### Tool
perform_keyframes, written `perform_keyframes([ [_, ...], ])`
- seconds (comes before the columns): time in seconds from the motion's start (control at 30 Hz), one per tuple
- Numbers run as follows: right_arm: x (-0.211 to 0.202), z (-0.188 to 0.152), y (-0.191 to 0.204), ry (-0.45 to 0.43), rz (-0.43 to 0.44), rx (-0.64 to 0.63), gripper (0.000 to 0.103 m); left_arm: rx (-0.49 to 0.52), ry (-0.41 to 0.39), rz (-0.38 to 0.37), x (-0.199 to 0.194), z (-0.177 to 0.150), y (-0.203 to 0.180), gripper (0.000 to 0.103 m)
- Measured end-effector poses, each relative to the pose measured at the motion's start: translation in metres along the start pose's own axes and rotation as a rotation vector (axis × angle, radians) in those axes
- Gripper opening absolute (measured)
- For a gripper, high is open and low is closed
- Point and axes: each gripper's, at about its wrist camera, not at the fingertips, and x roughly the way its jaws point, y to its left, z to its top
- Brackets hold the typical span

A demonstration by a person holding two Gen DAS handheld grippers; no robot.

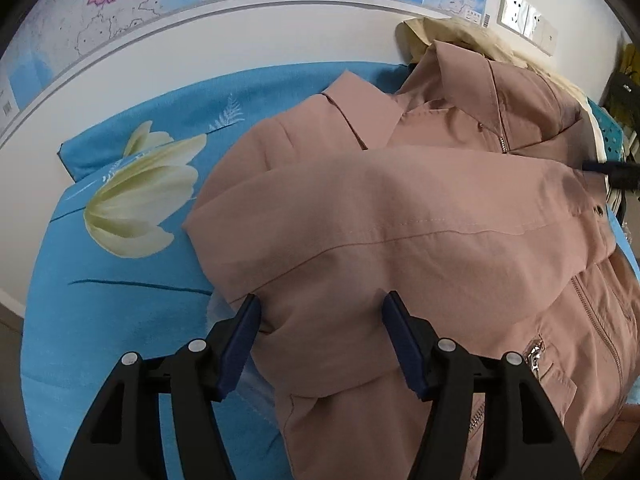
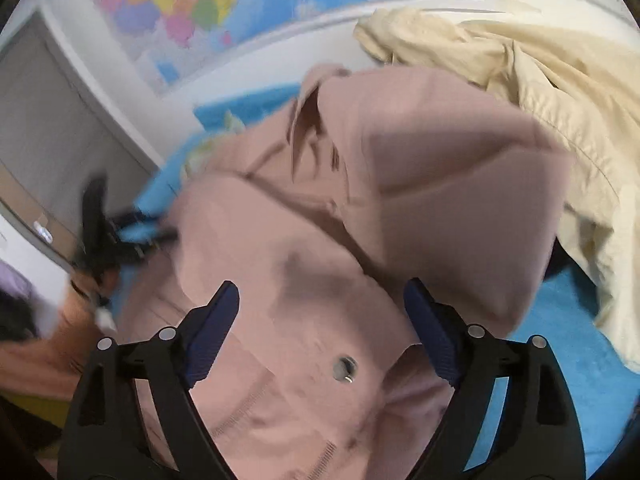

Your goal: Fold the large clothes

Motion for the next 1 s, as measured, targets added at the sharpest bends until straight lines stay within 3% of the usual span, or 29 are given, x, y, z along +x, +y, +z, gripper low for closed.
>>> perform_keyframes([
  [0.07, 0.009, -0.01, -0.002, 0.042, -0.062, -0.047, 0.075, -0.014, -0.002, -0.001, 0.001, -0.001, 0.002, 0.063],
  [0.1, 0.016, -0.014, 0.0, 0.065, -0.09, -0.07, 0.054, -0.021, 0.0, 0.0, 0.002, -0.001, 0.003, 0.063],
  [0.13, 0.022, -0.015, 0.004, 0.087, -0.13, -0.094, 0.023, -0.026, 0.001, 0.001, 0.003, -0.002, 0.003, 0.063],
  [0.17, 0.028, -0.011, 0.009, 0.097, -0.165, -0.111, 0.009, -0.033, 0.002, 0.003, 0.003, -0.002, 0.004, 0.063],
  [0.2, 0.028, -0.011, 0.012, 0.101, -0.188, -0.132, 0.004, -0.038, 0.003, 0.004, 0.003, -0.003, 0.004, 0.063],
  [0.27, 0.018, -0.005, 0.021, 0.05, -0.201, -0.173, 0.004, -0.049, -0.007, 0.014, -0.001, -0.004, 0.005, 0.063],
  [0.47, -0.024, 0.035, 0.041, -0.203, -0.443, -0.278, 0.004, -0.014, -0.041, 0.022, -0.013, -0.005, -0.005, 0.068],
  [0.57, 0.001, 0.039, 0.037, -0.158, -0.5, -0.309, 0.005, -0.003, -0.028, 0.042, -0.009, -0.007, -0.011, 0.069],
  [0.67, 0.042, 0.026, 0.037, -0.075, -0.618, -0.375, 0.01, -0.013, -0.03, 0.033, -0.01, -0.013, -0.01, 0.07],
  [0.7, 0.047, 0.022, 0.034, -0.065, -0.622, -0.369, 0.02, -0.017, -0.033, 0.031, -0.011, -0.014, -0.009, 0.071],
  [0.73, 0.048, 0.018, 0.032, -0.068, -0.616, -0.359, 0.041, -0.021, -0.036, 0.03, -0.012, -0.016, -0.008, 0.073],
  [0.77, 0.045, 0.015, 0.03, -0.078, -0.62, -0.35, 0.049, -0.026, -0.038, 0.033, -0.014, -0.017, -0.007, 0.073],
  [0.87, 0.015, 0.01, 0.037, -0.173, -0.576, -0.325, 0.051, -0.027, -0.043, 0.027, -0.019, -0.021, -0.006, 0.073],
  [0.93, -0.008, 0.005, 0.043, -0.239, -0.47, -0.283, 0.045, -0.024, -0.049, 0.02, -0.021, -0.023, -0.006, 0.073],
  [1.0, -0.011, 0.001, 0.054, -0.235, -0.386, -0.308, 0.045, -0.022, -0.054, 0.019, -0.024, -0.025, -0.007, 0.073],
])
